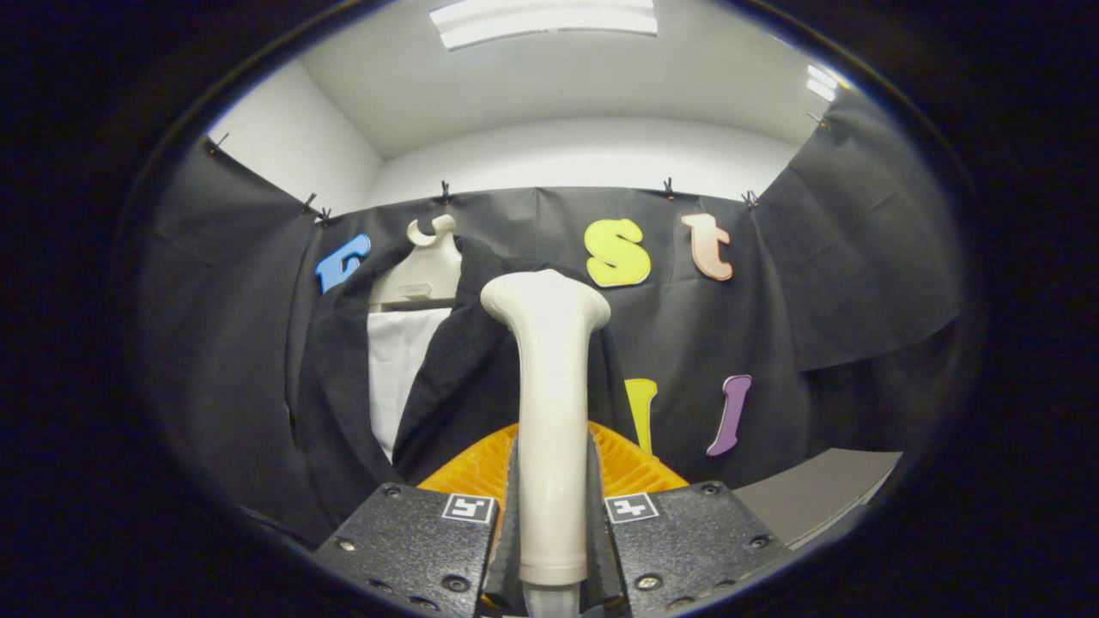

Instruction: Iron the clothes twice with a garment steamer, once on the left side and once on the right side.

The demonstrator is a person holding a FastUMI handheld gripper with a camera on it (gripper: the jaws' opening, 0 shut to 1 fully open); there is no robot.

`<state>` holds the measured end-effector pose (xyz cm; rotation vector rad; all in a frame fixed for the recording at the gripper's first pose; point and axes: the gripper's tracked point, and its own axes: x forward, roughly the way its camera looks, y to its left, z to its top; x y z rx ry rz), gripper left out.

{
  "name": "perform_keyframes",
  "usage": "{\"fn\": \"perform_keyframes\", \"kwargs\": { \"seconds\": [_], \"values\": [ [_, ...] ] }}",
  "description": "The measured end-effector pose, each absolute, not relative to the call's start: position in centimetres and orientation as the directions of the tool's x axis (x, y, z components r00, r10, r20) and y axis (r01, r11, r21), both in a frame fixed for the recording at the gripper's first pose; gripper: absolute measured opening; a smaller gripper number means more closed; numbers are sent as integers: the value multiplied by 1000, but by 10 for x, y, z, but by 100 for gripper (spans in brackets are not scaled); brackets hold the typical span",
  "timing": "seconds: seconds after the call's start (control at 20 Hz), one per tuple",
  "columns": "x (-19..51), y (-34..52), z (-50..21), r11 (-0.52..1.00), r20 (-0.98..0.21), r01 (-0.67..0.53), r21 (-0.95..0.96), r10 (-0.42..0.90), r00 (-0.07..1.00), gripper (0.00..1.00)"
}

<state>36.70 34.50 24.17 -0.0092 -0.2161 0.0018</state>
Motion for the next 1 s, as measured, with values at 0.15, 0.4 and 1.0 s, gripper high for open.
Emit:
{"fn": "perform_keyframes", "kwargs": {
  "seconds": [0.15, 0.4, 1.0],
  "values": [
    [358, 348, 223, 1000, 186, -6, -13, 9, 983, 34],
    [340, 345, 195, 1000, 142, 19, 0, -19, 990, 34],
    [310, 328, 101, 996, -20, 86, 35, -85, 996, 34]
  ]
}}
